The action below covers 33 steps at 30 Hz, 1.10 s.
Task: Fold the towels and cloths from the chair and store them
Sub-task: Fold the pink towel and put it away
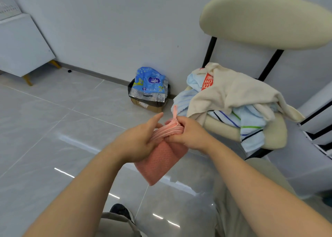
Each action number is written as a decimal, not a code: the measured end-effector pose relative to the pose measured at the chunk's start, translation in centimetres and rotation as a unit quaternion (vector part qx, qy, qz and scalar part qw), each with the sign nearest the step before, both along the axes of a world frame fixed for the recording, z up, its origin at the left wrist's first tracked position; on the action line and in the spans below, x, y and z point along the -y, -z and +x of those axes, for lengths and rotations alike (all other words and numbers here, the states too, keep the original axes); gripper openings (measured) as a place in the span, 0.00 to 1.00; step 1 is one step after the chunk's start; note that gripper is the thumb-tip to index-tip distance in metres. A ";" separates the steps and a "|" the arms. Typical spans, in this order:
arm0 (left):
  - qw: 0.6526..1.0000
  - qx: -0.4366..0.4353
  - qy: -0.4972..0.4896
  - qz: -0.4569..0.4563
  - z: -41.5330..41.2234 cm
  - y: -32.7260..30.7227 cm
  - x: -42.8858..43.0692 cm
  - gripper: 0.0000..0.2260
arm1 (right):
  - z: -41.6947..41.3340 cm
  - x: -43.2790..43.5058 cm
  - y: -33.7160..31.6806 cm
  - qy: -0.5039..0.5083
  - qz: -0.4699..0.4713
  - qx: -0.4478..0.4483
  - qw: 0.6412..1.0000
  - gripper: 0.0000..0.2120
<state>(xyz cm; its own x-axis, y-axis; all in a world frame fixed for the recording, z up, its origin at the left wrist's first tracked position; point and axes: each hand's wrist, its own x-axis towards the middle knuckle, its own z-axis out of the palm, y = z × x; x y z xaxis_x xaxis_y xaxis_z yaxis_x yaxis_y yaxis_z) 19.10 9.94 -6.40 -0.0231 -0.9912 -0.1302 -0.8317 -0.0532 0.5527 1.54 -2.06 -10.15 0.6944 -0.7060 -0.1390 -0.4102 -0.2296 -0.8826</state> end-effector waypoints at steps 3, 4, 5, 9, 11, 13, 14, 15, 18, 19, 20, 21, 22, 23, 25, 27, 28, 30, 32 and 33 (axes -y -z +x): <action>0.999 -0.024 -0.040 0.018 0.8 -0.1 0.2 0.43 | -0.2 1.0 0.2 0.026 -0.019 -0.012 0.999 0.21; 0.998 -0.026 -0.046 0.031 1.4 -0.2 0.2 0.42 | -0.2 1.4 0.2 0.034 -0.012 -0.004 0.999 0.21; 0.997 -0.027 -0.058 0.043 2.3 -0.1 0.2 0.38 | -0.2 1.8 0.1 0.039 -0.008 0.003 0.999 0.19; 0.938 -0.290 -0.185 0.036 6.0 1.9 0.3 0.15 | 0.7 3.8 0.1 0.029 0.042 0.004 0.999 0.16; 0.860 -0.450 -0.239 0.004 7.5 3.2 1.3 0.20 | 1.8 5.1 0.6 0.014 0.057 -0.010 0.998 0.18; 0.815 -0.514 -0.268 -0.007 8.1 3.9 3.4 0.17 | 3.3 6.5 0.7 0.011 0.075 -0.020 0.997 0.17; 0.796 -0.529 -0.293 -0.020 8.2 4.1 4.3 0.14 | 4.1 7.2 0.6 0.013 0.097 -0.010 0.995 0.16; 0.787 -0.523 -0.326 -0.036 8.5 4.5 5.4 0.11 | 5.0 8.3 0.5 0.021 0.120 0.001 0.993 0.14; 0.826 -0.381 -0.409 -0.074 8.8 4.7 7.3 0.07 | 7.6 10.3 -1.4 0.032 0.151 -0.008 0.988 0.18; 0.838 -0.331 -0.426 -0.077 9.0 4.2 7.3 0.07 | 8.4 10.7 -2.8 0.026 0.141 -0.029 0.989 0.20; 0.843 -0.301 -0.439 -0.074 9.2 3.0 7.1 0.07 | 9.2 10.9 -4.3 0.018 0.141 -0.049 0.989 0.20; 0.840 -0.290 -0.453 -0.064 9.4 1.3 6.6 0.07 | 10.1 11.0 -6.3 0.013 0.152 -0.068 0.986 0.20; 0.833 -0.293 -0.467 -0.052 9.7 -1.2 5.9 0.06 | 11.0 10.8 -8.6 0.011 0.174 -0.087 0.981 0.20; 0.821 -0.305 -0.480 -0.043 10.2 -4.0 5.1 0.06 | 12.0 10.5 -11.2 0.010 0.196 -0.105 0.975 0.20; 0.800 -0.333 -0.498 -0.016 11.9 -10.6 3.0 0.07 | 14.3 9.5 -16.9 0.000 0.234 -0.130 0.963 0.20; 0.750 -0.423 -0.507 0.040 14.5 -18.0 0.6 0.13 | 16.9 8.0 -23.3 -0.004 0.268 -0.129 0.955 0.19; 0.708 -0.490 -0.502 0.079 15.9 -21.7 -0.7 0.16 | 18.3 7.0 -26.7 -0.001 0.283 -0.125 0.951 0.18; 0.639 -0.587 -0.473 0.150 18.8 -28.7 -3.5 0.22 | 21.2 5.0 -33.2 -0.001 0.305 -0.113 0.946 0.17; 0.645 -0.595 -0.449 0.171 21.1 -34.4 -6.0 0.24 | 24.1 3.1 -38.9 -0.012 0.327 -0.092 0.940 0.16; 0.657 -0.586 -0.447 0.159 22.1 -36.7 -6.9 0.25 | 25.6 2.2 -41.2 -0.019 0.342 -0.079 0.936 0.16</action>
<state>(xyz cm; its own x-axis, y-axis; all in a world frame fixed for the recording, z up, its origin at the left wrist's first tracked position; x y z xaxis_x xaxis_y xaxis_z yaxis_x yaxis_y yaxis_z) 41.22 16.82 30.34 0.2798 -0.6036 -0.7466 0.5980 -0.4988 0.6274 27.15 -4.25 31.06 0.6491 -0.3897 -0.6533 -0.5516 0.3502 -0.7570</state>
